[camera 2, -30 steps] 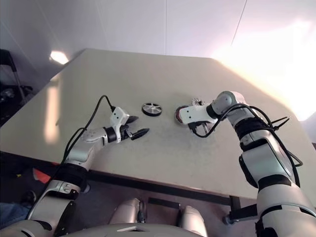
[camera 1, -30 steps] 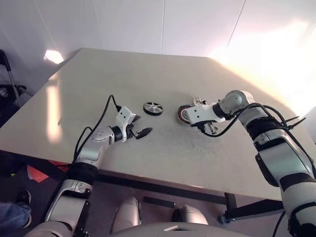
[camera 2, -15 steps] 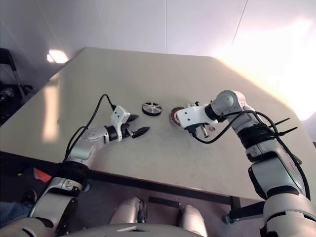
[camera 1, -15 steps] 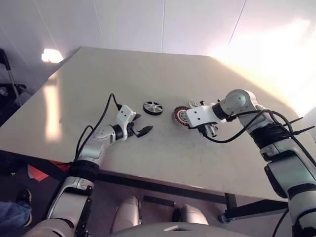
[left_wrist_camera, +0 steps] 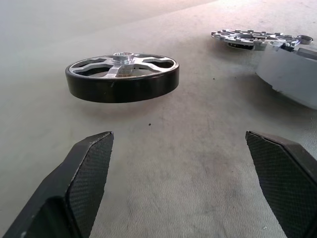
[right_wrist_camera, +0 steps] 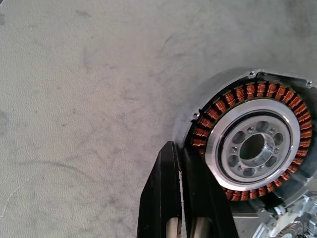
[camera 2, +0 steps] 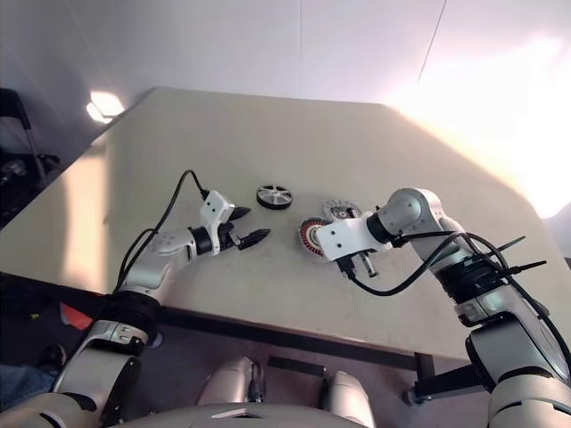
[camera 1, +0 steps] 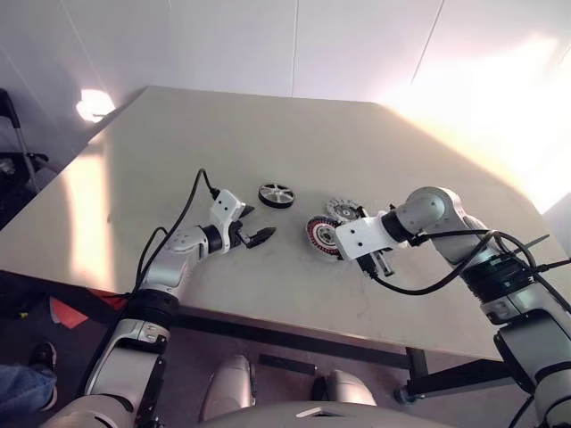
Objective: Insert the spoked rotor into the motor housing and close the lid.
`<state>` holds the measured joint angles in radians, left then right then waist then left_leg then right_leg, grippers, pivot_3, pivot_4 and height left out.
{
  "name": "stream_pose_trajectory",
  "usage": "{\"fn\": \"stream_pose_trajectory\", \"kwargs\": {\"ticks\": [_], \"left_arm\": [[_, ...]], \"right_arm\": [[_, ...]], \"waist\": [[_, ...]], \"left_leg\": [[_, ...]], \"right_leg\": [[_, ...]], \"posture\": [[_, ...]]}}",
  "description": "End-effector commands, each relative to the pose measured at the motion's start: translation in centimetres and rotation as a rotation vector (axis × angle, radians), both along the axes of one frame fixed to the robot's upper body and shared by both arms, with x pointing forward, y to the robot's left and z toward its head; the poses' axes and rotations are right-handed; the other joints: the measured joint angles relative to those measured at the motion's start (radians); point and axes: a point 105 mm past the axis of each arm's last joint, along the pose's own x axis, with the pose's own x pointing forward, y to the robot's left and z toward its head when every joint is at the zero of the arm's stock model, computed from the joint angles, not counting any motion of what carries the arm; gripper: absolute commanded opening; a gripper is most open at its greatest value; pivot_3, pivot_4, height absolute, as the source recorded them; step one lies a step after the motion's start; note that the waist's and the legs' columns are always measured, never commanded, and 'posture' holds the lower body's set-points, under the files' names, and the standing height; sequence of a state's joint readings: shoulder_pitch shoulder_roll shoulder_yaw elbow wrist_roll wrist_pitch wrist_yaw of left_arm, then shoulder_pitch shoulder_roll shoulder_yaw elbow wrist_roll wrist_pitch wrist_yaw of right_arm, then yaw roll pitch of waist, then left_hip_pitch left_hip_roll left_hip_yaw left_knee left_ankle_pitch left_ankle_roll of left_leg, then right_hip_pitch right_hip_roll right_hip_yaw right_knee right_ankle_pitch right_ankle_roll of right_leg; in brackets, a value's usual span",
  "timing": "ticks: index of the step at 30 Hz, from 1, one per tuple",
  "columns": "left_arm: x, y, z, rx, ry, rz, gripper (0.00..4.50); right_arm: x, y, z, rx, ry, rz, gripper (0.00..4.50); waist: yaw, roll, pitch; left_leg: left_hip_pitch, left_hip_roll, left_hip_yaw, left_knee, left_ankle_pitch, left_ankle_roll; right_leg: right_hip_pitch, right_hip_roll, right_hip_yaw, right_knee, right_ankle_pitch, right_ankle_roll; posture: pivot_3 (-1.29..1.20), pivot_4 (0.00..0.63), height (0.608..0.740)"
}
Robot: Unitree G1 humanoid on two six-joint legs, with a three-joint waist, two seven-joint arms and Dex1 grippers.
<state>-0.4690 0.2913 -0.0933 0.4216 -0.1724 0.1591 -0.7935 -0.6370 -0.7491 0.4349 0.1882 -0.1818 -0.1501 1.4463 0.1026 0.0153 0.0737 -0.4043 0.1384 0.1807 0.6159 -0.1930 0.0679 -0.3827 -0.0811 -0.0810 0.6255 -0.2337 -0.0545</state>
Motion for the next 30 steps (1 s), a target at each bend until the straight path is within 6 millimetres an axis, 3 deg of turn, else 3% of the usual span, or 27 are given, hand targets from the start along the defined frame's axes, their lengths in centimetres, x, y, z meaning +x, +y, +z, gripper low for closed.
{"fn": "stream_pose_trajectory", "kwargs": {"ticks": [1,2,7,14,19,30], "left_arm": [[0.2,0.0,1.3,-0.003,-0.051,-0.007,4.50],[0.2,0.0,1.3,-0.003,-0.051,-0.008,4.50],[0.3,0.0,1.3,-0.002,-0.047,-0.007,4.50],[0.4,-0.1,1.2,-0.003,-0.042,-0.014,4.50],[0.8,-0.5,1.5,0.009,-0.046,-0.039,4.50],[0.8,-0.6,1.6,0.006,-0.054,-0.047,4.50]], "right_arm": [[0.0,0.2,1.9,0.046,-0.054,0.013,1.24],[0.0,0.4,2.4,0.064,-0.066,0.017,1.52],[-0.7,1.8,5.9,0.219,-0.055,-0.006,1.52],[0.9,1.0,8.3,0.414,-0.118,-0.238,1.52],[0.3,0.8,6.6,0.390,-0.090,-0.283,1.52],[-1.0,0.7,2.9,0.240,-0.075,-0.212,1.52]], "waist": [[0.000,0.000,0.000],[-0.001,0.000,0.000],[-0.001,0.000,0.000],[0.005,0.000,0.000],[0.009,0.000,0.000],[0.012,0.000,0.000]], "left_leg": [[0.000,0.000,0.000,0.000,0.000,0.000],[0.000,0.000,0.000,0.000,0.000,0.000],[0.000,0.000,0.000,0.000,0.000,0.000],[0.000,0.000,0.000,0.000,0.000,0.000],[0.000,0.000,0.000,0.000,0.000,0.000],[0.001,0.000,0.000,-0.001,0.000,-0.001]], "right_leg": [[0.000,0.000,0.000,0.000,0.000,0.000],[0.000,0.000,0.000,0.000,0.000,0.000],[0.000,0.000,0.000,0.000,0.000,0.000],[0.000,0.000,0.000,0.000,0.000,0.000],[0.000,0.000,0.000,0.000,0.000,0.000],[0.001,0.000,0.000,0.000,0.000,0.000]], "posture": [[0.00,0.000,0.740],[0.00,0.000,0.740],[0.00,0.000,0.740],[0.00,0.000,0.740],[0.00,0.000,0.740],[0.00,0.000,0.740]]}}
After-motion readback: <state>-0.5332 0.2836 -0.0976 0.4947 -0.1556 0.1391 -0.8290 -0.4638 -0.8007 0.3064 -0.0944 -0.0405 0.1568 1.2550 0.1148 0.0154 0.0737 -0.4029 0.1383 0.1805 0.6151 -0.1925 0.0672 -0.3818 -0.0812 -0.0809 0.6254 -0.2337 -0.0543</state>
